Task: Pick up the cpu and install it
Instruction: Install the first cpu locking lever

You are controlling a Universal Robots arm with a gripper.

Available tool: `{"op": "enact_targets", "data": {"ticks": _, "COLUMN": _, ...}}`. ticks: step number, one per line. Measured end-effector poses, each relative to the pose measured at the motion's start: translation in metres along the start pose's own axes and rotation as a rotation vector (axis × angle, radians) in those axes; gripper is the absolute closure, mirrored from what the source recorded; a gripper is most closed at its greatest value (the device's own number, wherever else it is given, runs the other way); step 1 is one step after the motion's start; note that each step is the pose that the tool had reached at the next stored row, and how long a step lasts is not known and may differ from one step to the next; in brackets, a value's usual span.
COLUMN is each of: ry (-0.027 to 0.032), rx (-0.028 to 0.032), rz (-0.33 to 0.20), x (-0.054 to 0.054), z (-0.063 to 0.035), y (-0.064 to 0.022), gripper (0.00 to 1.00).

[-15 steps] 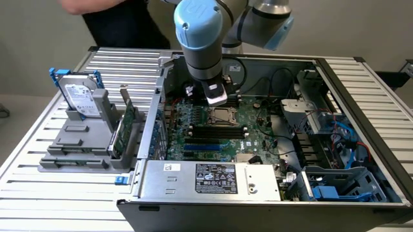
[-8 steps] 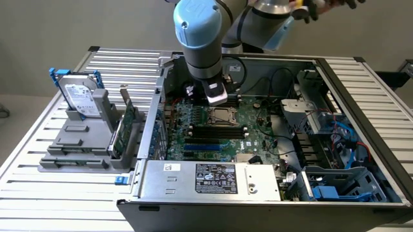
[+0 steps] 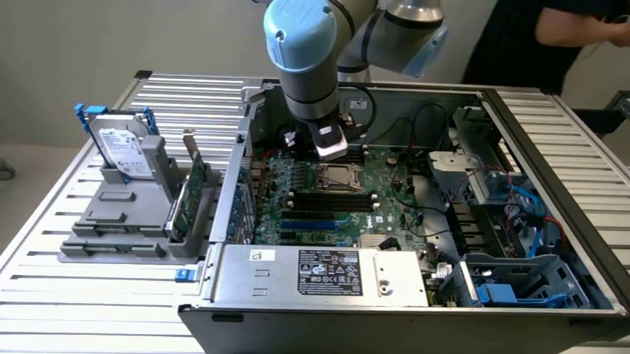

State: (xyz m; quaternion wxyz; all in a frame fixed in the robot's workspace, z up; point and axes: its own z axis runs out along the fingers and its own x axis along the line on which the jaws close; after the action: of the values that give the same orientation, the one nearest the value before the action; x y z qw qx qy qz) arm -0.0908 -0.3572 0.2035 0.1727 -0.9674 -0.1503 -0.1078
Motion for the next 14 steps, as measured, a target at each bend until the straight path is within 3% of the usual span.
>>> {"op": "enact_targets", "data": {"ticks": 7, "ry": 0.0056, "rx": -0.0182, "rz": -0.015, "x": 0.0008, "z": 0.0011, "y": -0.0029, "gripper": 0.89}}
{"op": "enact_targets", "data": {"ticks": 11, "ry": 0.0052, "rx": -0.0307, "rz": -0.026, "x": 0.0013, "z": 0.0018, "y": -0.0046, "gripper": 0.89}}
{"op": "enact_targets", "data": {"ticks": 14, "ry": 0.0042, "rx": -0.035, "rz": -0.033, "x": 0.0016, "z": 0.0024, "y": -0.0058, "gripper": 0.89}}
